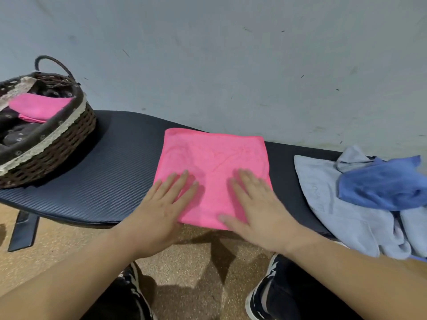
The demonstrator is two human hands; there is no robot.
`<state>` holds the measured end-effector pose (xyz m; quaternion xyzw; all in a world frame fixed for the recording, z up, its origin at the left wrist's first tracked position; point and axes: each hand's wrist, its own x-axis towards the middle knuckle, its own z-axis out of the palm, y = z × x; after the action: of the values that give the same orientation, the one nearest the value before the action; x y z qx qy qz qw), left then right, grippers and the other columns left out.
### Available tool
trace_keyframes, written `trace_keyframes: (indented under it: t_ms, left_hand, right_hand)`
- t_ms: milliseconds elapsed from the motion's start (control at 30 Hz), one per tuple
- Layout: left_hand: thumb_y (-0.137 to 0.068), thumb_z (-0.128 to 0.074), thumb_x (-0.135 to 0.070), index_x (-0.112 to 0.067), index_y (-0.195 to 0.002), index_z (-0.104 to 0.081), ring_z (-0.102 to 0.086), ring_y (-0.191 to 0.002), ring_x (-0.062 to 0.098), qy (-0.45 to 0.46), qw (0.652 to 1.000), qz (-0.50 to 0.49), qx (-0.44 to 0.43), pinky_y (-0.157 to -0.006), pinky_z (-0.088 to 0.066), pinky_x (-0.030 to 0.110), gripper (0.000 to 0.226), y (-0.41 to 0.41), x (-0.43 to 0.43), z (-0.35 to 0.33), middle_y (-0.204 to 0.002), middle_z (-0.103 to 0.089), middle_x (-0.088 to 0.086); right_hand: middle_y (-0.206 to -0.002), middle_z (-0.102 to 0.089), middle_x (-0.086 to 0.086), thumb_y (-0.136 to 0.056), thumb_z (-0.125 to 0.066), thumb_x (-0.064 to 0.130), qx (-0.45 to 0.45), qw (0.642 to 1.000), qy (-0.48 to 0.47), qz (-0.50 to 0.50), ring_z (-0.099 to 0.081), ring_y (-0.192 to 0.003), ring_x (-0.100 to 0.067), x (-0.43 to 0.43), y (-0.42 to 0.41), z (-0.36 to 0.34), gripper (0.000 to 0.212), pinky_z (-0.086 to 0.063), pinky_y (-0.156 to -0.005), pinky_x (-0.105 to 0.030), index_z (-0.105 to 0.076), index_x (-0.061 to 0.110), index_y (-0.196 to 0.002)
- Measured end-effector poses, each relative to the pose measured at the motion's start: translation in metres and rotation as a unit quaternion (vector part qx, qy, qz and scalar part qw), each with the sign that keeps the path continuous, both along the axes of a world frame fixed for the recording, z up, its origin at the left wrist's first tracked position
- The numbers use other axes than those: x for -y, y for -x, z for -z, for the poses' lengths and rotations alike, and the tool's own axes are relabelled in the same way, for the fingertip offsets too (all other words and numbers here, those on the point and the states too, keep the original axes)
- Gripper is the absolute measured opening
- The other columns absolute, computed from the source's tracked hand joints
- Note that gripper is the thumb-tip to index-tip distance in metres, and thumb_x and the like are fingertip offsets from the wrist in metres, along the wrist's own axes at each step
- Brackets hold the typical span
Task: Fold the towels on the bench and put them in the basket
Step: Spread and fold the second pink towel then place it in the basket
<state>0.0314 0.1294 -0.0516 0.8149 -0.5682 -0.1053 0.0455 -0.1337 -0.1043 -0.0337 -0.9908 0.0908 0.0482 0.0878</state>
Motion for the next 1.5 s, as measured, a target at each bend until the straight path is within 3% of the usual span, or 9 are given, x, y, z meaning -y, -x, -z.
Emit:
trace_keyframes:
  t_ms: [233, 367, 500, 600, 900, 1033, 1133, 1300, 1500]
  left_hand:
    - [-0.086, -0.028, -0.026, -0.009, -0.15, -0.052, -0.048, -0.143, 0.033, 0.059, 0.997, -0.045, 0.012, -0.121, -0.037, 0.043, 0.071, -0.013, 0.001, -0.032, -0.152, -0.053, 0.015]
    - [-0.078, -0.038, -0.018, -0.028, -0.123, -0.074, -0.065, -0.12, 0.021, 0.095, 0.989, -0.108, -0.021, -0.102, -0.054, 0.038, 0.059, -0.025, -0.003, -0.055, -0.123, -0.073, -0.006]
    - [-0.085, -0.055, -0.012, -0.029, -0.088, -0.076, -0.066, -0.074, 0.009, 0.114, 0.964, -0.214, -0.108, -0.066, -0.053, 0.032, 0.027, -0.037, -0.004, -0.072, -0.077, -0.074, -0.009]
    - [-0.085, -0.059, 0.0, -0.028, -0.084, -0.077, -0.066, -0.07, 0.009, 0.157, 0.926, -0.273, -0.207, -0.066, -0.052, 0.031, 0.034, -0.038, -0.001, -0.078, -0.074, -0.074, -0.009]
    - [-0.1, -0.062, -0.009, -0.027, -0.097, -0.076, -0.068, -0.086, 0.022, 0.224, 0.855, -0.287, -0.369, -0.081, -0.051, 0.04, 0.023, -0.05, 0.001, -0.071, -0.09, -0.077, 0.008]
    - [-0.102, -0.058, -0.007, -0.022, -0.102, -0.078, -0.071, -0.093, 0.019, 0.257, 0.819, -0.298, -0.418, -0.083, -0.055, 0.036, 0.024, -0.054, 0.013, -0.074, -0.099, -0.078, 0.008]
    - [-0.105, -0.055, -0.012, -0.028, -0.111, -0.077, -0.073, -0.105, 0.021, 0.272, 0.804, -0.296, -0.438, -0.092, -0.057, 0.043, 0.028, -0.061, 0.026, -0.075, -0.108, -0.079, 0.0]
    - [-0.105, -0.055, -0.023, -0.03, -0.107, -0.073, -0.073, -0.1, 0.022, 0.221, 0.826, -0.332, -0.398, -0.093, -0.058, 0.048, 0.02, -0.071, 0.049, -0.053, -0.102, -0.078, -0.004]
    - [-0.093, -0.064, -0.027, -0.001, -0.087, -0.06, -0.049, -0.06, 0.018, 0.077, 0.895, -0.345, -0.273, -0.054, -0.041, 0.035, 0.027, -0.065, 0.057, -0.031, -0.067, -0.055, 0.0]
  right_hand:
    - [-0.15, -0.049, -0.01, -0.083, -0.075, 0.023, 0.032, 0.999, 0.001, -0.033, -0.054, -0.135, -0.031, -0.014, 0.013, 0.001, 0.07, -0.058, -0.097, -0.046, -0.051, 0.017, -0.148]
    - [-0.138, -0.063, 0.012, -0.077, -0.054, 0.013, 0.032, 0.996, -0.063, 0.057, -0.06, -0.126, -0.018, 0.021, 0.013, -0.018, 0.059, -0.056, -0.098, -0.038, -0.068, 0.033, -0.131]
    - [-0.075, -0.075, 0.0, -0.071, -0.049, 0.01, 0.047, 0.967, -0.183, 0.174, -0.067, -0.074, -0.024, 0.042, 0.01, -0.032, 0.038, -0.055, -0.067, -0.033, -0.08, 0.027, -0.085]
    - [-0.063, -0.067, -0.012, -0.076, -0.053, -0.002, 0.045, 0.937, -0.266, 0.222, -0.057, -0.058, -0.017, 0.052, 0.005, -0.047, 0.029, -0.047, -0.056, -0.035, -0.077, 0.013, -0.072]
    - [-0.066, -0.052, -0.011, -0.093, -0.061, 0.009, 0.099, 0.793, -0.482, 0.358, -0.052, -0.052, -0.023, 0.073, 0.001, -0.05, 0.014, -0.043, -0.045, -0.029, -0.071, 0.0, -0.088]
    - [-0.088, -0.069, -0.017, -0.071, -0.071, 0.021, 0.171, 0.695, -0.584, 0.383, -0.063, -0.08, -0.029, 0.083, -0.004, -0.042, 0.043, -0.047, -0.074, -0.039, -0.07, -0.011, -0.1]
    - [-0.086, -0.075, -0.015, -0.092, -0.055, 0.009, 0.16, 0.619, -0.667, 0.383, -0.072, -0.072, -0.024, 0.087, -0.011, -0.043, 0.021, -0.058, -0.071, -0.036, -0.071, -0.003, -0.099]
    - [-0.088, -0.075, -0.01, -0.106, -0.047, 0.018, 0.028, 0.691, -0.616, 0.377, -0.07, -0.071, -0.024, 0.098, -0.017, -0.031, 0.027, -0.054, -0.064, -0.036, -0.071, 0.009, -0.113]
    - [-0.083, -0.074, -0.008, -0.102, -0.058, 0.018, -0.033, 0.765, -0.535, 0.356, -0.068, -0.067, -0.022, 0.1, -0.024, -0.029, 0.021, -0.058, -0.056, -0.036, -0.077, 0.016, -0.108]
